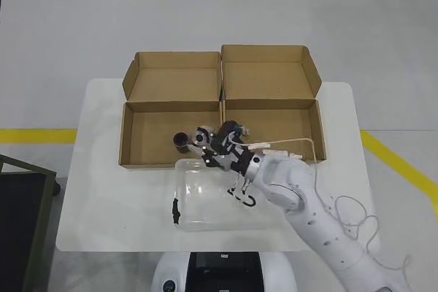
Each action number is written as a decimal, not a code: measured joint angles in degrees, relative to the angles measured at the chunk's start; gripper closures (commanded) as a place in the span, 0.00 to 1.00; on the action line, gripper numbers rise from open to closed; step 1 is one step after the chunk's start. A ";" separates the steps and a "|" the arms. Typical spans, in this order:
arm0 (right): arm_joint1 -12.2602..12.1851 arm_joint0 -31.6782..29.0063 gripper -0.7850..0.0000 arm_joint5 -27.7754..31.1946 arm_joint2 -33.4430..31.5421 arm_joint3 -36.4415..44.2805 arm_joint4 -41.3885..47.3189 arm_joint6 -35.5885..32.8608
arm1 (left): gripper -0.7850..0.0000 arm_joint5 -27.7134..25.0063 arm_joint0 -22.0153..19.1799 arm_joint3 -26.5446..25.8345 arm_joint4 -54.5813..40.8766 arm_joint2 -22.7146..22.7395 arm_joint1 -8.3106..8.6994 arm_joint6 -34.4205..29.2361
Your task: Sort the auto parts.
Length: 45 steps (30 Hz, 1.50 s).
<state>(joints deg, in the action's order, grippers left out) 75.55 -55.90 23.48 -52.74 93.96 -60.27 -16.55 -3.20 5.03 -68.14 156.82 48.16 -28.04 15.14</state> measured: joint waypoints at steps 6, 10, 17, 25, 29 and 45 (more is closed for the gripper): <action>1.44 4.68 1.00 -5.57 3.72 -4.74 -1.93 -6.62 | 0.00 0.00 0.00 0.00 0.00 0.00 0.00 0.00; 2.24 6.97 1.00 -7.40 5.14 -7.85 -1.94 -9.29 | 0.00 0.00 0.00 0.00 0.00 0.00 0.00 0.00; 3.52 10.93 1.00 -9.22 7.01 -11.54 -2.39 -14.53 | 0.00 0.00 0.00 0.00 0.00 0.00 0.00 0.00; 5.15 15.71 1.00 -9.65 8.73 -16.42 0.11 -21.07 | 0.00 0.00 0.00 0.00 0.00 0.00 0.00 0.00; 6.06 17.96 1.00 -9.49 9.80 -19.67 1.20 -22.69 | 0.00 0.00 0.00 0.00 0.00 0.00 0.00 0.00; 8.91 21.13 0.62 -8.71 13.41 -26.93 2.18 -23.60 | 0.00 0.00 0.00 0.00 0.00 0.00 0.00 0.00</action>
<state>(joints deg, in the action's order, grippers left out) 84.47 -34.77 14.77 -39.33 67.03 -58.10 -40.14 -3.20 5.03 -68.14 156.82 48.16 -28.04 15.14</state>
